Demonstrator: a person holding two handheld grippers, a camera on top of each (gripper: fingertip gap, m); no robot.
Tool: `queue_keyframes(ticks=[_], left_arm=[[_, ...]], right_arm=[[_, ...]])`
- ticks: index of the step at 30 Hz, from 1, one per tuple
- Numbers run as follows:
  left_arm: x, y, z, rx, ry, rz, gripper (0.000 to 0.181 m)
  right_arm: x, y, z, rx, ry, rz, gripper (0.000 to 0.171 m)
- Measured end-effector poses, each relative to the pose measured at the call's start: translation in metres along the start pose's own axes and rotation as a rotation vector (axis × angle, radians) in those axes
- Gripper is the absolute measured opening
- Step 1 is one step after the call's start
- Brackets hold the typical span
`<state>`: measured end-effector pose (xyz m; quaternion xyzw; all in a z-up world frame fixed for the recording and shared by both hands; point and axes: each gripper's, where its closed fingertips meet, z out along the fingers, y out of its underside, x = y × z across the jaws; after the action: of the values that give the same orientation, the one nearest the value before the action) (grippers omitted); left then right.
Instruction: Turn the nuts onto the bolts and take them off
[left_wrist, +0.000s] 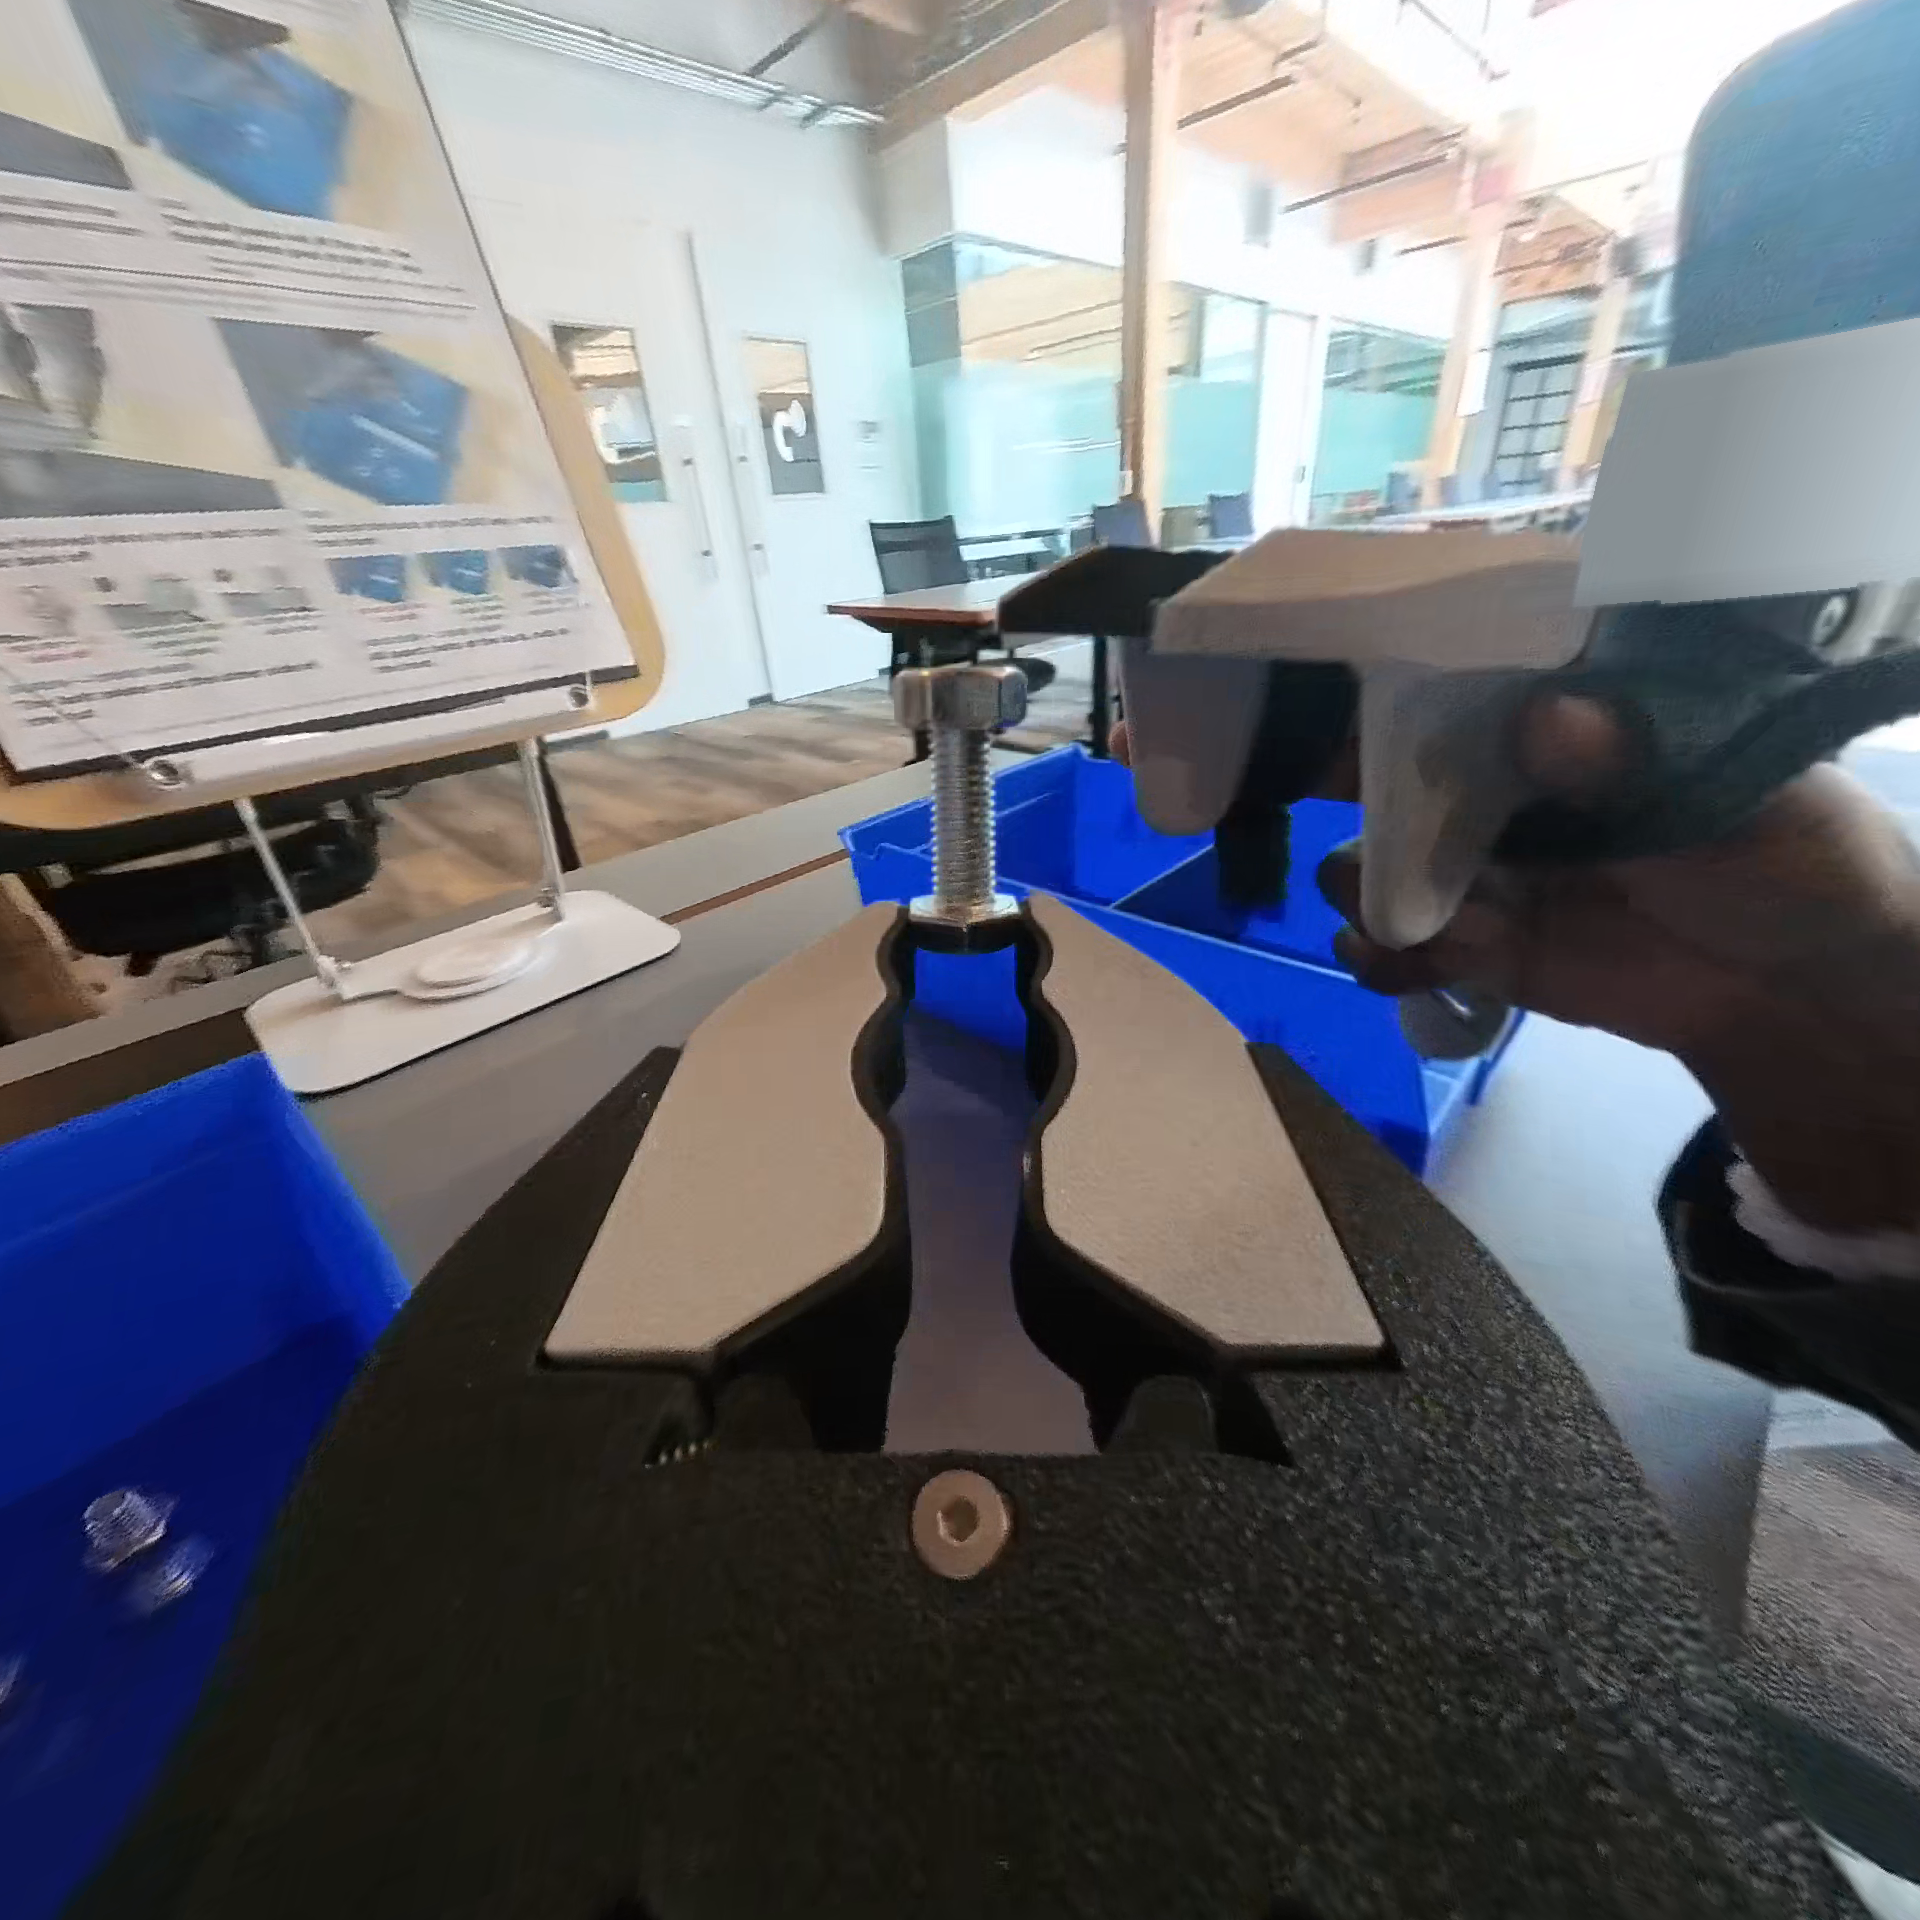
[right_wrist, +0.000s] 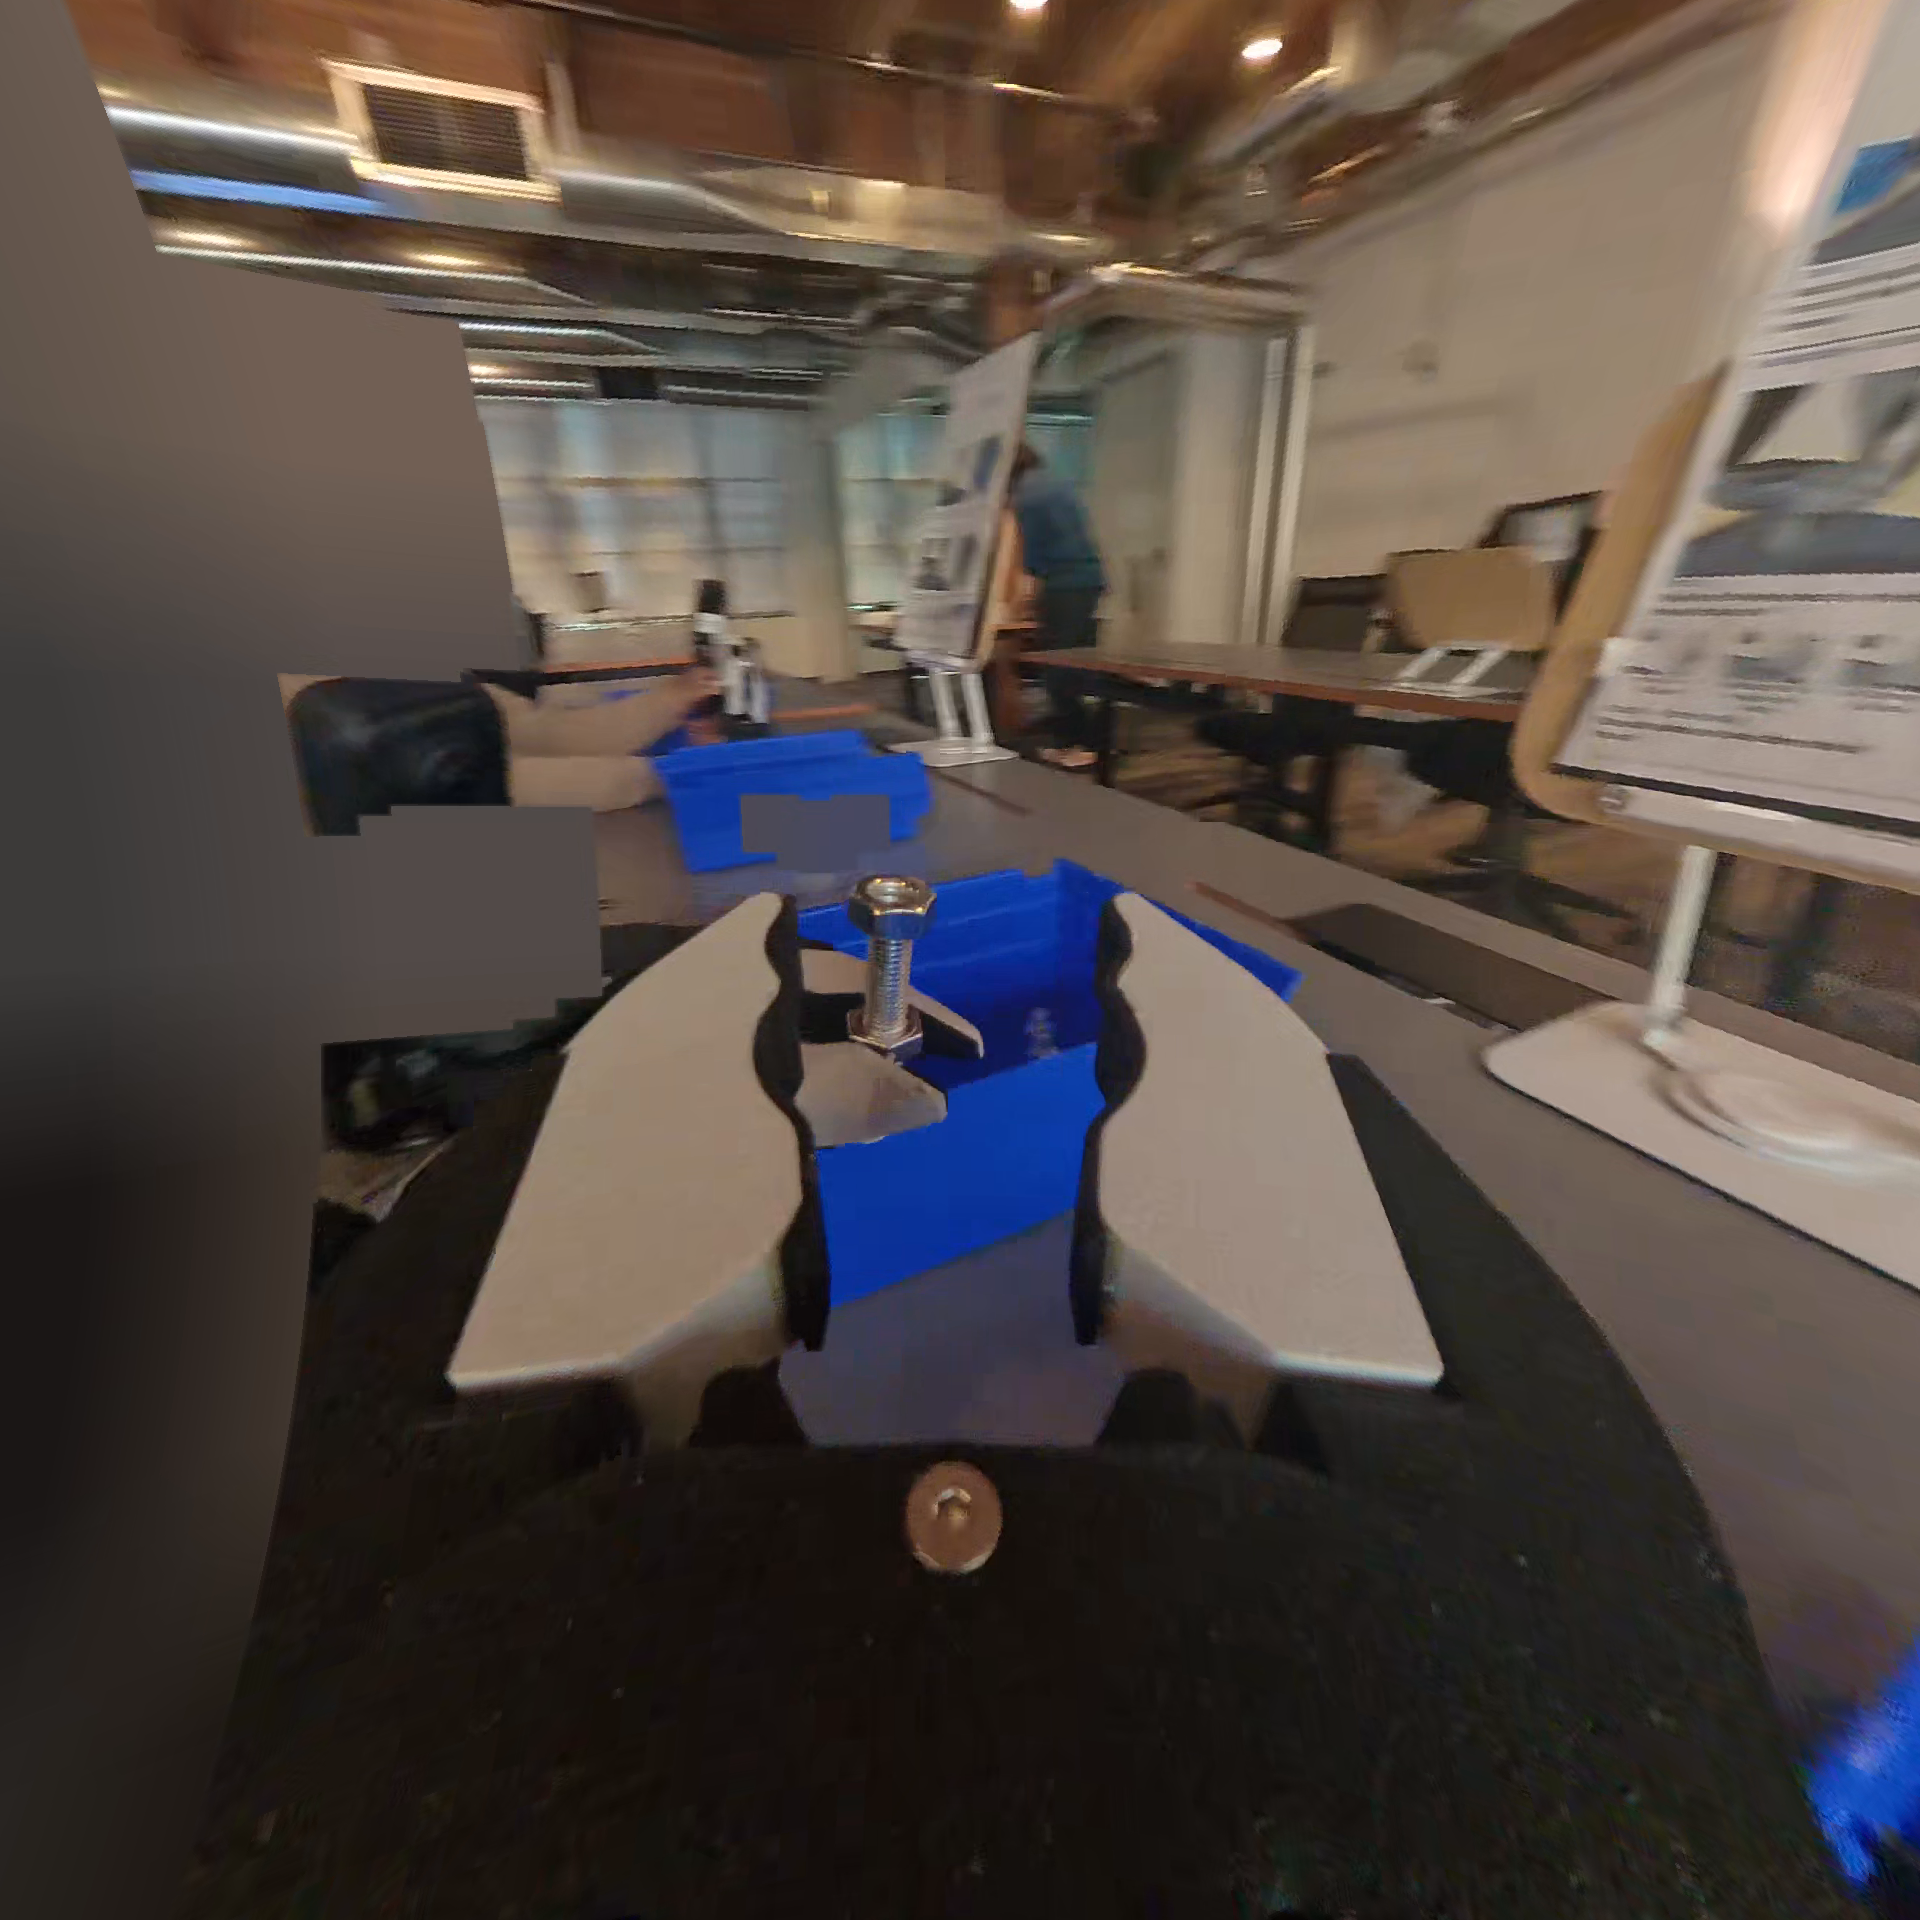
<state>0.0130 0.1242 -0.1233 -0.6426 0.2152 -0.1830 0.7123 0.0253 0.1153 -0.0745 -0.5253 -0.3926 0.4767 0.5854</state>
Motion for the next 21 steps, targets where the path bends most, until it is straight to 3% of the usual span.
queue_keyframes(ticks=[6,12,14,18,21], left_arm=[[0.002,0.005,0.002,-0.005,-0.05,0.035,0.017],[0.003,0.007,0.003,-0.003,-0.061,0.058,0.017],[0.004,0.007,0.003,-0.001,-0.052,0.06,0.018],[0.013,0.005,0.001,0.009,0.036,0.039,0.018],[0.03,0.0,-0.005,0.018,0.194,-0.005,0.018]], right_arm=[[-0.007,0.013,0.014,-0.014,0.066,-0.002,0.049],[-0.007,0.018,0.02,-0.036,0.06,-0.016,0.031],[-0.01,0.018,0.019,-0.027,0.04,-0.021,0.018],[-0.016,0.016,0.015,-0.028,-0.046,-0.025,0.017],[-0.028,0.012,0.007,-0.037,-0.198,-0.049,0.017]])
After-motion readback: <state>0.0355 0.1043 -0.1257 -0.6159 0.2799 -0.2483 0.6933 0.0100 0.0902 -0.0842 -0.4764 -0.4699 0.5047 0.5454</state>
